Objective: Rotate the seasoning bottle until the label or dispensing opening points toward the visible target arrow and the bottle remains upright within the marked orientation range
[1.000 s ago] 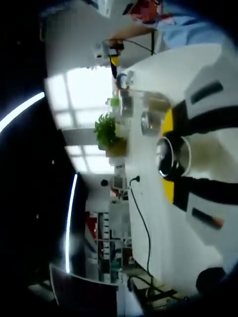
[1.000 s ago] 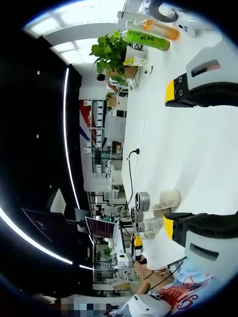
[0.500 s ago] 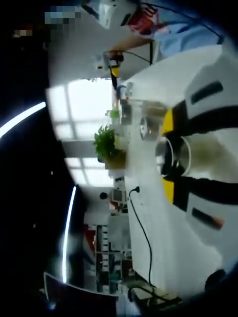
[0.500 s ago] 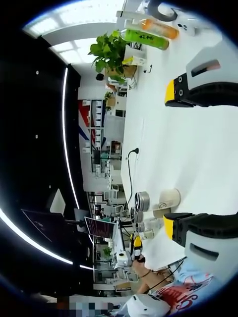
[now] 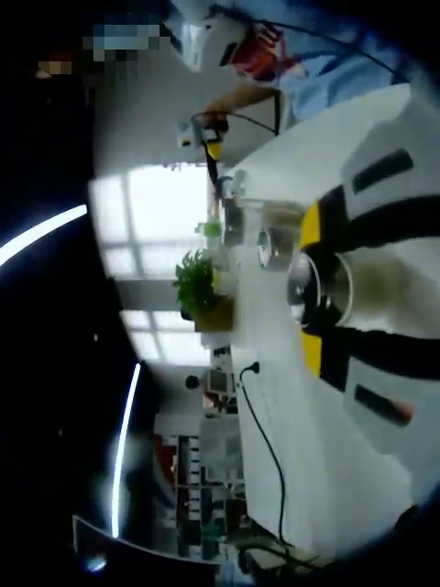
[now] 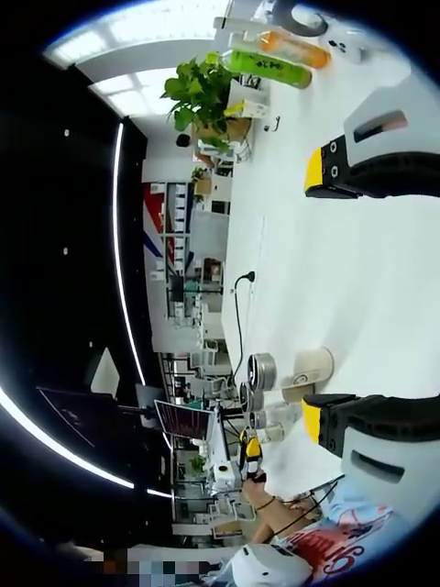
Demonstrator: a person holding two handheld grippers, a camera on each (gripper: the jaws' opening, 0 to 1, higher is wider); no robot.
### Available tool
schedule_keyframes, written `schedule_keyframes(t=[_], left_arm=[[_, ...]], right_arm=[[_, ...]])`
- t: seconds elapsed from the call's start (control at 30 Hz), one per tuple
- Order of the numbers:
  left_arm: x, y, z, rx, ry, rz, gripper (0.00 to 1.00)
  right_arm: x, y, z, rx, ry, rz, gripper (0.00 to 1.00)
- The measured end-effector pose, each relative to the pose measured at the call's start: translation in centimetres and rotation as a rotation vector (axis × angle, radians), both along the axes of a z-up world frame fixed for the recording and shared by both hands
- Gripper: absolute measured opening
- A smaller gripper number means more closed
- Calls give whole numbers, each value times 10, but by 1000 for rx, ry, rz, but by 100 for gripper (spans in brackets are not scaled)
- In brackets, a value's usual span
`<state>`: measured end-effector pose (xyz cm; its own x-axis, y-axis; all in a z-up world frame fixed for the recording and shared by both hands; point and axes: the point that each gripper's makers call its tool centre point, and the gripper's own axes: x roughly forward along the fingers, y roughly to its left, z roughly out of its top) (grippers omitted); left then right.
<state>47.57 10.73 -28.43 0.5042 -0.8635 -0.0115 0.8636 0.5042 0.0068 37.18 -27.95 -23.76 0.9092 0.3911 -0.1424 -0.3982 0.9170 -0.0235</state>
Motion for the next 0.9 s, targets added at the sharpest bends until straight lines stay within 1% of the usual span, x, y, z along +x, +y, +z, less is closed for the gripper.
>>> schedule_keyframes(t=[0.37, 0.43, 0.47, 0.5, 0.53, 0.57, 0.6, 0.63, 0.7, 0.8, 0.83, 0.9], left_arm=[[-1, -1, -1, 5, 9, -46, 33], [0, 0, -1, 3, 23, -44, 34], [-2, 2, -1, -9, 63, -45, 34], [-3, 4, 1, -39, 109, -42, 39], [-2, 7, 5, -53, 91, -34, 46], [-1, 9, 8, -53, 52, -11, 53], [0, 12, 7, -24, 36, 25, 60], [0, 14, 5, -5, 47, 50, 62], [-2, 15, 7, -12, 51, 63, 64], [-6, 17, 10, -28, 54, 99, 64], [-8, 17, 11, -33, 61, 111, 64], [-14, 13, 11, -40, 83, 109, 62]], right_arm=[[-1, 4, -1, -1, 3, 11, 91], [0, 4, -2, 2, 7, 11, 91], [0, 5, -2, 5, 9, 12, 91], [-1, 5, -2, 7, 9, 13, 91], [-1, 6, -1, 9, 8, 15, 91], [-1, 6, -1, 9, 8, 17, 91], [-1, 6, -2, 9, 10, 18, 91], [-1, 6, -2, 8, 11, 19, 91], [-1, 6, -3, 9, 14, 20, 91], [-1, 6, -3, 7, 11, 21, 91], [-1, 6, -2, 6, 9, 20, 91], [-1, 6, -2, 5, 6, 17, 91]])
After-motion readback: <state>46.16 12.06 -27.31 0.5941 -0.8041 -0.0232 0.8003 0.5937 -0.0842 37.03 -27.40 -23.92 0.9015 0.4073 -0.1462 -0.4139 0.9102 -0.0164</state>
